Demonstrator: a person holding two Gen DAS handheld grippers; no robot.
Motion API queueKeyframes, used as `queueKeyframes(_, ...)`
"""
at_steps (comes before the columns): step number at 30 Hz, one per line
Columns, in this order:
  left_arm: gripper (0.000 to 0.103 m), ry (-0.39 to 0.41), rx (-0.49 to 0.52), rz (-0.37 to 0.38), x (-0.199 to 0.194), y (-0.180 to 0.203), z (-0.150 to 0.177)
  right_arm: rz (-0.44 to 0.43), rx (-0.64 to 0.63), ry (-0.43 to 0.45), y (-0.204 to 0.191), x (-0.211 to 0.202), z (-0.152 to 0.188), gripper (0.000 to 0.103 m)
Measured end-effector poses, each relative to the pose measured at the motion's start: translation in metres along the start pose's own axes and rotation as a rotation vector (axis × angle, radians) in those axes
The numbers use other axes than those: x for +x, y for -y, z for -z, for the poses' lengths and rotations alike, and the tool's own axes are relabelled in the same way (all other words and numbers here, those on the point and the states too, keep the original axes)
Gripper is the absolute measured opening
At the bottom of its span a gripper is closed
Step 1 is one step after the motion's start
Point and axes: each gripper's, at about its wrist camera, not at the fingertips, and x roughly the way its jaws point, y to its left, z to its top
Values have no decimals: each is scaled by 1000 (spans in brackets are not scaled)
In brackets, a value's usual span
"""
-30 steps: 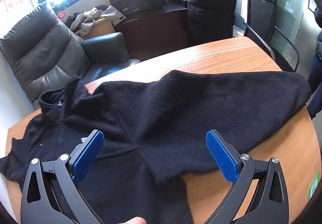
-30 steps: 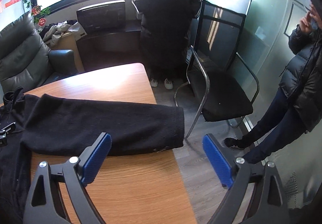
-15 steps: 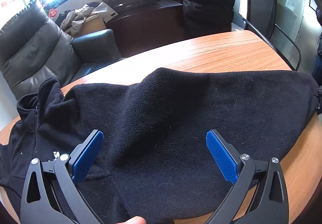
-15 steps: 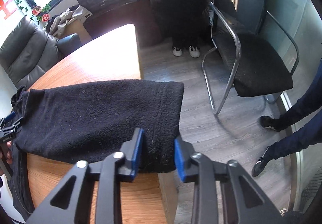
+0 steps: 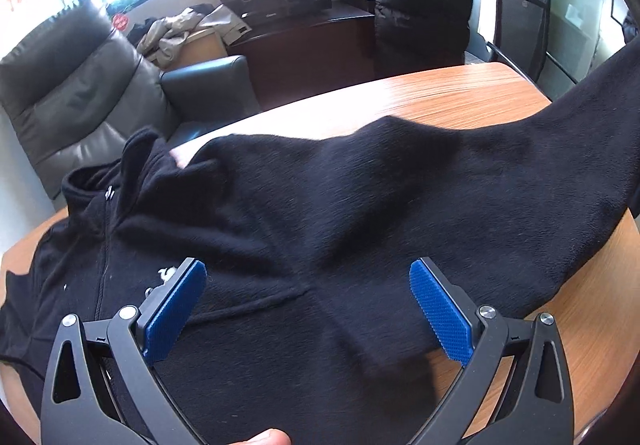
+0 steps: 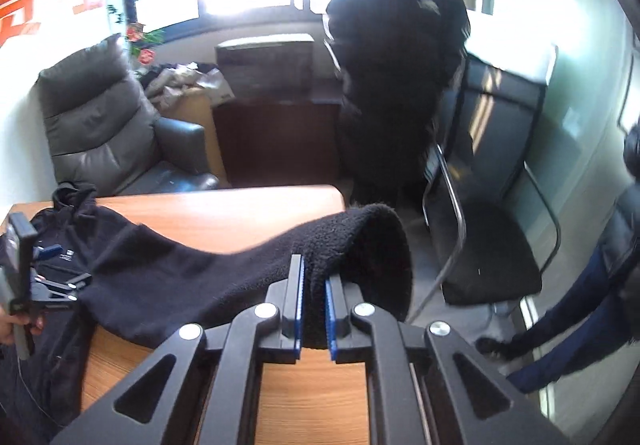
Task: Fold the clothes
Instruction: 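Grasp the jacket sleeve cuff with the right gripper and fold it across the body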
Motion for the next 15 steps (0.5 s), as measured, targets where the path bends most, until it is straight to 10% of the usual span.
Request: queueKeyframes(15,103,-7,-47,76,28,-105,58,-149,-302,202,-295,-66,-98,5)
